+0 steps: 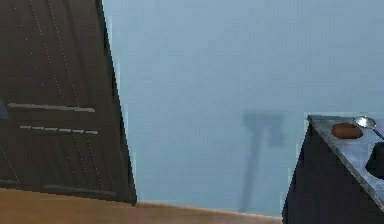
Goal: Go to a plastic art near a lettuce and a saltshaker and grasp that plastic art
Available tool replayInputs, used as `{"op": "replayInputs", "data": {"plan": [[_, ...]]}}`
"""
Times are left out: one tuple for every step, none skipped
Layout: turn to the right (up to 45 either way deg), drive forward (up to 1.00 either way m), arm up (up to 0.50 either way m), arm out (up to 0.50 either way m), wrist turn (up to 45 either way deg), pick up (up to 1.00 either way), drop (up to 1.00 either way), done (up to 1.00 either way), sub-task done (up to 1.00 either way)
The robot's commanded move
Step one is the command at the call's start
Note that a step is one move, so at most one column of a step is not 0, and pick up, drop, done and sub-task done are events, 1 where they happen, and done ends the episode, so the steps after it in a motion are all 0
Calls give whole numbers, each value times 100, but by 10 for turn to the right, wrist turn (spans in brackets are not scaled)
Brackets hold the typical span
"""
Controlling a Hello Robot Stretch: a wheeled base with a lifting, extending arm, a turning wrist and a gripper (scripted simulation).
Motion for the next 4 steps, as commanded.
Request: {"op": "replayInputs", "data": {"plan": [[450, 0, 0, 0, 0, 0, 0, 0, 0], [-330, 0, 0, 0, 0, 0, 0, 0, 0], [450, 0, 0, 0, 0, 0, 0, 0, 0], [450, 0, 0, 0, 0, 0, 0, 0, 0]]}}
